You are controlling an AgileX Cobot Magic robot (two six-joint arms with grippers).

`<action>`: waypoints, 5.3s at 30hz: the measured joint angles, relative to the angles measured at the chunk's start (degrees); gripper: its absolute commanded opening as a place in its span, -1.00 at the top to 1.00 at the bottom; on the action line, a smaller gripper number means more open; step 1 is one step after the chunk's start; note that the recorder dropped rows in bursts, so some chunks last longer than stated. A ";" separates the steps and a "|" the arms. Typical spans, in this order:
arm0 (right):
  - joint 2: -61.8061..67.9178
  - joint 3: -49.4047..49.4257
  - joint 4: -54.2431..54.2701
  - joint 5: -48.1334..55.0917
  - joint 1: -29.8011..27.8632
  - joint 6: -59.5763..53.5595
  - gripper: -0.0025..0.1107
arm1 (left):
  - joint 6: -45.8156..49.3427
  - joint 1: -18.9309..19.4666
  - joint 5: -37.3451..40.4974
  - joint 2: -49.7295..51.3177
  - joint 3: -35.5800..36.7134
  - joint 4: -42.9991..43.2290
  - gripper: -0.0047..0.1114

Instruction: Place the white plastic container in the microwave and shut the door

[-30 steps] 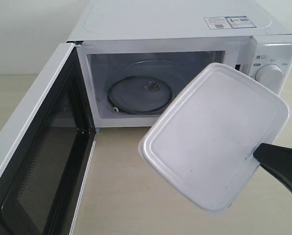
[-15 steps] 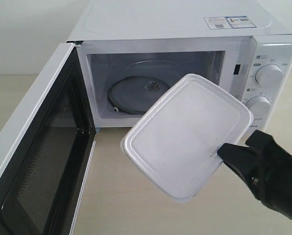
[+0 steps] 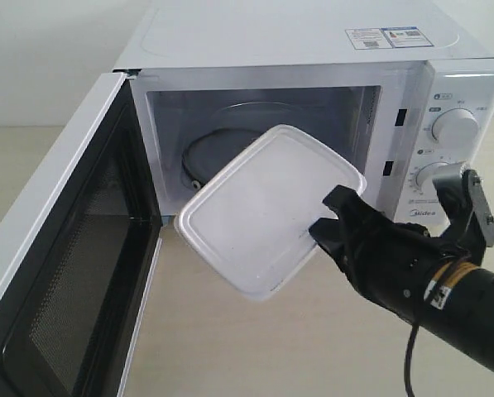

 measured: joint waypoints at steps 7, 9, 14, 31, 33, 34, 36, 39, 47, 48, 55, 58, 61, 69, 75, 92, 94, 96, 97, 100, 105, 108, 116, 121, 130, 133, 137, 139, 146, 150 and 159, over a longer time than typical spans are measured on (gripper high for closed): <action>7.05 -8.29 4.43 -0.17 0.00 0.50 0.96 | 0.00 0.00 0.00 0.00 0.00 0.00 0.85; 8.59 -9.89 6.10 -0.44 0.00 0.62 0.96 | 0.00 0.00 0.00 0.00 0.00 0.00 0.85; 11.86 -14.48 9.13 -0.72 0.00 0.62 0.96 | 0.00 0.00 0.00 0.00 0.00 0.00 0.85; 19.58 -24.74 20.68 -2.27 0.00 -5.22 0.96 | 0.00 0.00 0.00 0.00 0.00 0.00 0.85; 20.78 -25.59 21.74 -2.56 0.00 -5.22 0.96 | 0.00 0.00 0.00 0.00 0.00 0.00 0.85; 21.32 -26.15 22.52 -2.84 0.00 -5.22 0.96 | 0.00 0.00 0.00 0.00 0.00 0.00 0.85; 22.42 -26.82 23.35 -3.55 0.00 -5.22 0.96 | 0.00 0.00 0.00 0.00 0.00 0.00 0.85; 23.49 -28.91 25.66 -4.10 -0.13 -8.45 0.96 | 0.00 0.00 0.00 0.00 0.00 0.00 0.85; 26.00 -33.84 25.88 -1.98 -2.67 -10.98 0.96 | 0.00 0.00 0.00 0.00 0.00 0.00 0.85; 26.30 -34.19 25.88 -1.85 -2.65 -10.98 0.96 | 0.00 0.00 0.00 0.00 0.00 0.00 0.85; 27.50 -36.26 25.88 -1.37 -2.69 -11.68 0.85 | 0.00 0.00 0.00 0.00 0.00 0.00 0.85; 27.63 -36.26 25.88 -1.52 -2.69 -12.28 0.55 | 0.00 0.00 0.00 0.00 0.00 0.00 0.85; 27.63 -36.37 25.62 -2.17 -2.69 -12.48 0.18 | 0.00 0.00 0.00 0.00 0.00 0.00 0.85; 27.63 -36.49 25.28 -2.75 -2.69 -12.64 -0.02 | 0.00 0.00 0.00 0.00 0.00 0.00 0.85; 27.63 -36.49 22.03 -0.41 -2.69 -12.64 -0.02 | 0.00 0.00 0.00 0.00 0.00 0.00 0.85; 18.54 -27.63 10.54 7.28 -2.69 -17.69 -0.02 | 0.00 0.00 0.00 0.00 0.00 0.00 0.85; 16.12 -25.07 9.08 7.28 -2.69 -19.22 -0.02 | 0.00 0.00 0.00 0.00 0.00 0.00 0.85; 13.21 -22.58 6.56 7.38 -2.69 -20.39 -0.02 | 0.00 0.00 0.00 0.00 0.00 0.00 0.85; 11.67 -21.65 5.34 7.62 -2.69 -20.73 -0.02 | 0.00 0.00 0.00 0.00 0.00 0.00 0.85; 7.09 -19.13 0.71 10.34 -2.69 -21.68 -0.02 | 0.00 0.00 0.00 0.00 0.00 0.00 0.85; -0.94 -17.57 -8.22 21.99 -2.69 -22.21 -0.02 | 0.00 0.00 0.00 0.00 0.00 0.00 0.85; -5.66 -17.49 -14.14 30.06 -2.69 -22.64 -0.02 | 0.00 0.00 0.00 0.00 0.00 0.00 0.85; -14.40 -17.49 -22.13 49.62 -2.69 -25.91 -0.02 | 0.00 0.00 0.00 0.00 0.00 0.00 0.85; -17.30 -17.49 -22.36 55.67 -2.69 -26.16 -0.02 | 0.00 0.00 0.00 0.00 0.00 0.00 0.85; -25.37 -17.49 -19.59 62.34 -2.69 -32.84 -0.02 | 0.00 0.00 0.00 0.00 0.00 0.00 0.85; -29.03 -17.49 -15.82 63.93 -2.69 -38.43 -0.02 | 0.00 0.00 0.00 0.00 0.00 0.00 0.85; -33.77 -17.49 -13.02 66.54 -2.69 -44.55 -0.02 | 0.00 0.00 0.00 0.00 0.00 0.00 0.85; -35.90 -17.49 -12.65 68.67 -2.69 -45.75 -0.02 | 0.00 0.00 0.00 0.00 0.00 0.00 0.85; -40.21 -17.49 -8.71 79.34 -2.69 -47.64 -0.02 | 0.00 0.00 0.00 0.00 0.00 0.00 0.85; -40.34 -17.49 -5.49 86.45 -2.69 -50.77 -0.02 | 0.00 0.00 0.00 0.00 0.00 0.00 0.85; -40.44 -17.49 1.93 93.19 -2.69 -60.01 -0.02 | 0.00 0.00 0.00 0.00 0.00 0.00 0.85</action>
